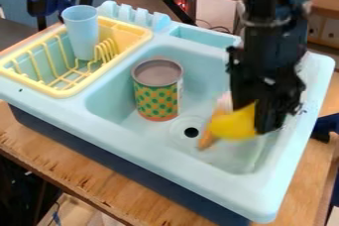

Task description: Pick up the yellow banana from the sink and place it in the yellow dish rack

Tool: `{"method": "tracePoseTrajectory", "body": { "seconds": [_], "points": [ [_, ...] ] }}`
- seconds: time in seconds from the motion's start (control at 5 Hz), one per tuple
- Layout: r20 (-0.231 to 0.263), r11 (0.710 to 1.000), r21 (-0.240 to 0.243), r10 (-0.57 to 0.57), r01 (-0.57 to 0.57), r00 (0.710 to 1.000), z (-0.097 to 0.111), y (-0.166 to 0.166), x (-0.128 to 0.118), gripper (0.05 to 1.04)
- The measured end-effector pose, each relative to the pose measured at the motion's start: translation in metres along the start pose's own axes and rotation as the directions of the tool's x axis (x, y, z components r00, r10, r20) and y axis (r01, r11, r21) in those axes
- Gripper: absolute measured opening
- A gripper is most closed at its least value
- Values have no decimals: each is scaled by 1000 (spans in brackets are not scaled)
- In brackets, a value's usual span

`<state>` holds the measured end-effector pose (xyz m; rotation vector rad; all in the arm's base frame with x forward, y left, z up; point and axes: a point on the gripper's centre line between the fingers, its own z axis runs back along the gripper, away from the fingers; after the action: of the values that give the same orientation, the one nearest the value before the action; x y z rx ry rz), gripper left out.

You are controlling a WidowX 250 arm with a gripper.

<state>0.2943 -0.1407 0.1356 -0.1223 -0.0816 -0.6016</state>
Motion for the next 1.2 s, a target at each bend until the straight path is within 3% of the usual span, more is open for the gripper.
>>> {"method": "tracePoseTrajectory", "body": {
  "seconds": [0.2,0.4,0.6,0.8,1.0,1.2],
  "points": [
    [46,999,20,-29,28,999,20,-12,2,567],
    [42,997,42,59,-61,997,37,-11,-11,567],
    [18,971,92,219,-220,976,54,2,-40,567],
    [14,931,132,342,-341,940,73,16,-64,567],
    [-28,883,182,444,-432,896,80,34,-84,567],
    [41,804,213,561,-555,827,99,59,-104,567]
  ]
}}
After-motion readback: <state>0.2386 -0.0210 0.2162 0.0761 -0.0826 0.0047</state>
